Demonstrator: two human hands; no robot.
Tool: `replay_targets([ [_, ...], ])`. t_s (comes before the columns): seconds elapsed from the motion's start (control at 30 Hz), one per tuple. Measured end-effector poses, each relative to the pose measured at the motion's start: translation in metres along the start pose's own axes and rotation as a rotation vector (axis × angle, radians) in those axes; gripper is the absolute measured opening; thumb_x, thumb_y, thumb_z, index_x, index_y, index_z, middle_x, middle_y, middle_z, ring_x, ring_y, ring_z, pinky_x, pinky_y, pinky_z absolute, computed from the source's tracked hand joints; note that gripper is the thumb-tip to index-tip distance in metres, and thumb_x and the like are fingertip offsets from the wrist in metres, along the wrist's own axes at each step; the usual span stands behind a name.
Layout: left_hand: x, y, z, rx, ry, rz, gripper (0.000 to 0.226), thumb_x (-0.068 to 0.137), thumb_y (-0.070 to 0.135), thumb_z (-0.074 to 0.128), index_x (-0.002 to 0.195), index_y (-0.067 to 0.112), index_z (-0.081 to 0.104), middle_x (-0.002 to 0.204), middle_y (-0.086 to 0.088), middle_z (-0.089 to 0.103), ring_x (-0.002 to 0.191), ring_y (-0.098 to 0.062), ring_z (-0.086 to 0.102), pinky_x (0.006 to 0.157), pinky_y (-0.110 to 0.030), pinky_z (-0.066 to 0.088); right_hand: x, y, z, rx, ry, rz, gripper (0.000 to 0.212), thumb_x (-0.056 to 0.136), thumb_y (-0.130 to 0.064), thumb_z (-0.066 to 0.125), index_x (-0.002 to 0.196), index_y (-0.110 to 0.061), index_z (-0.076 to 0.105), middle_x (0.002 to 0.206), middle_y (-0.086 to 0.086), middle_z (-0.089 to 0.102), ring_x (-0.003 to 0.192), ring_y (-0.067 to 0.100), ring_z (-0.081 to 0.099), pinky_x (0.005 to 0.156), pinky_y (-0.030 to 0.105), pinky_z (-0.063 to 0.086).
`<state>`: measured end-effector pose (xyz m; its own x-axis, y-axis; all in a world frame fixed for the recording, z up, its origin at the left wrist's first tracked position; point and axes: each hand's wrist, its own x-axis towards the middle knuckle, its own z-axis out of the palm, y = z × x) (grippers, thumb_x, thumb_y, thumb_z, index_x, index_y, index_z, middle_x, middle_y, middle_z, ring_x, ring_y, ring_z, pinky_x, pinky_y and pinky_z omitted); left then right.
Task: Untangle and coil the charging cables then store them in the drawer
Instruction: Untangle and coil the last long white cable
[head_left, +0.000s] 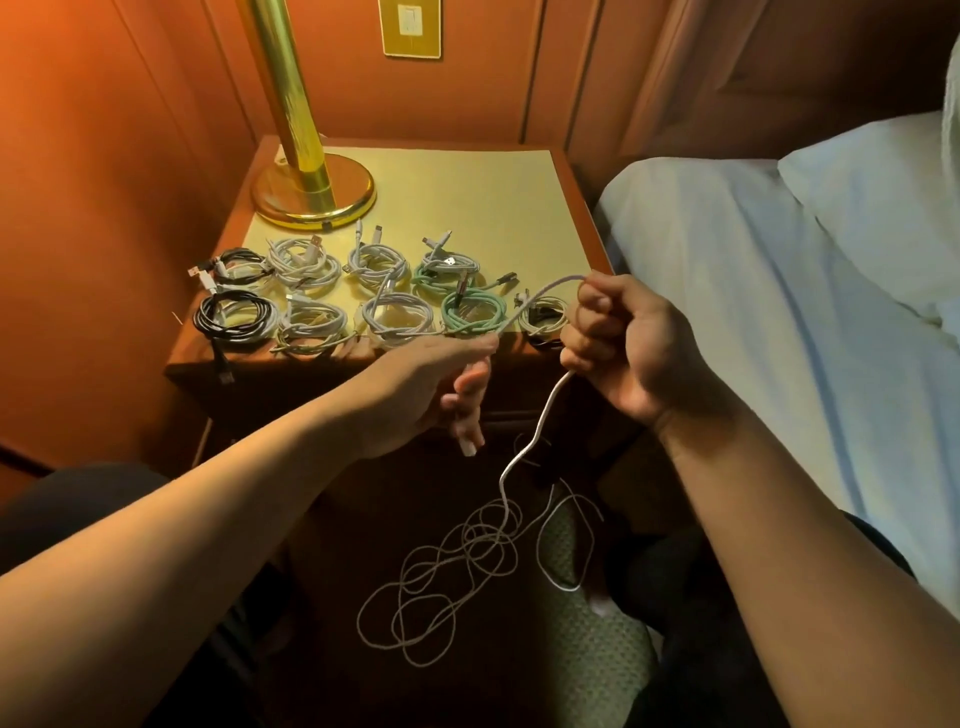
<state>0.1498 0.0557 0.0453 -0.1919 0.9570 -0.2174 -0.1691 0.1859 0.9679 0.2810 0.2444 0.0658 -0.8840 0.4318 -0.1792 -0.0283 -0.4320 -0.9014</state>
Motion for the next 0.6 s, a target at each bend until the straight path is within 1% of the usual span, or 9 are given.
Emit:
replay_targets([
  [0.13, 0.004, -0.014, 0.013, 0.000, 0.009, -0.048, 0.043, 0.107, 0.038, 0.043, 0.071, 0.013, 0.046, 0.062, 0.001, 0.043, 0.056, -0.018, 0.046, 0.079, -0.047, 0.046, 0.005, 0.000, -0.002, 0.135, 0.127, -0.003, 0.044, 0.108, -0.026, 0.037, 0.064, -0.021, 0.036, 0.057, -0.004, 0.022, 0.059, 0.015, 0.011, 0.053, 0.030, 0.019],
  [0.2, 0.004, -0.018, 0.017, -0.145, 0.015, -0.080, 0.044, 0.106, 0.040, 0.044, 0.070, 0.016, 0.040, 0.061, 0.001, 0.033, 0.053, -0.017, 0.035, 0.069, -0.040, 0.041, 0.006, 0.003, -0.003, 0.080, 0.158, -0.008, 0.045, 0.108, -0.025, 0.036, 0.063, -0.022, 0.035, 0.055, -0.004, 0.023, 0.056, 0.015, 0.012, 0.052, 0.029, 0.019],
  [0.27, 0.003, -0.020, 0.019, -0.367, 0.002, -0.125, 0.044, 0.104, 0.042, 0.044, 0.068, 0.019, 0.034, 0.061, 0.002, 0.022, 0.052, -0.015, 0.022, 0.056, -0.031, 0.028, 0.007, 0.011, -0.002, -0.125, 0.145, 0.017, 0.048, 0.110, -0.024, 0.035, 0.062, -0.023, 0.038, 0.052, -0.006, 0.027, 0.049, 0.013, 0.018, 0.049, 0.028, 0.019],
  [0.33, 0.001, -0.018, 0.021, -0.551, 0.007, -0.132, 0.044, 0.103, 0.043, 0.042, 0.065, 0.021, 0.032, 0.058, 0.003, 0.019, 0.051, -0.013, 0.014, 0.051, -0.028, 0.020, 0.010, 0.024, 0.003, -0.362, 0.107, 0.096, 0.051, 0.111, -0.025, 0.035, 0.060, -0.024, 0.043, 0.050, -0.008, 0.032, 0.045, 0.011, 0.024, 0.046, 0.026, 0.020],
  [0.37, -0.001, -0.017, 0.021, -0.629, 0.002, -0.114, 0.045, 0.103, 0.043, 0.041, 0.065, 0.022, 0.032, 0.057, 0.004, 0.018, 0.049, -0.012, 0.013, 0.048, -0.027, 0.018, 0.010, 0.031, 0.008, -0.506, 0.082, 0.127, 0.050, 0.111, -0.026, 0.037, 0.062, -0.024, 0.046, 0.051, -0.008, 0.036, 0.045, 0.011, 0.028, 0.046, 0.028, 0.024],
  [0.43, -0.003, -0.012, 0.019, -0.760, -0.040, -0.057, 0.044, 0.104, 0.044, 0.039, 0.066, 0.024, 0.028, 0.057, 0.005, 0.017, 0.047, -0.011, 0.013, 0.046, -0.026, 0.018, 0.008, 0.043, 0.020, -0.892, -0.007, 0.082, 0.043, 0.109, -0.026, 0.041, 0.067, -0.020, 0.049, 0.058, -0.003, 0.045, 0.051, 0.014, 0.038, 0.052, 0.038, 0.032],
  [0.5, -0.006, -0.005, 0.013, -0.869, -0.070, 0.025, 0.044, 0.106, 0.043, 0.037, 0.067, 0.027, 0.025, 0.057, 0.007, 0.018, 0.046, -0.010, 0.016, 0.045, -0.026, 0.021, 0.000, 0.057, 0.034, -1.246, -0.185, 0.028, 0.042, 0.109, -0.027, 0.043, 0.069, -0.018, 0.049, 0.064, 0.000, 0.052, 0.058, 0.015, 0.043, 0.057, 0.041, 0.032],
  [0.53, -0.007, 0.000, 0.009, -0.905, -0.051, 0.073, 0.044, 0.106, 0.042, 0.036, 0.067, 0.027, 0.024, 0.057, 0.007, 0.018, 0.047, -0.010, 0.017, 0.045, -0.026, 0.021, -0.005, 0.064, 0.041, -1.335, -0.259, 0.030, 0.042, 0.109, -0.028, 0.043, 0.068, -0.017, 0.047, 0.063, 0.000, 0.051, 0.057, 0.015, 0.043, 0.057, 0.039, 0.030],
  [0.6, -0.007, 0.008, -0.001, -0.952, 0.096, 0.141, 0.046, 0.106, 0.042, 0.035, 0.064, 0.027, 0.025, 0.057, 0.007, 0.017, 0.047, -0.011, 0.015, 0.045, -0.026, 0.021, -0.014, 0.076, 0.052, -1.374, -0.306, 0.011, 0.044, 0.109, -0.030, 0.042, 0.067, -0.017, 0.046, 0.061, -0.001, 0.051, 0.055, 0.016, 0.044, 0.055, 0.037, 0.030],
])
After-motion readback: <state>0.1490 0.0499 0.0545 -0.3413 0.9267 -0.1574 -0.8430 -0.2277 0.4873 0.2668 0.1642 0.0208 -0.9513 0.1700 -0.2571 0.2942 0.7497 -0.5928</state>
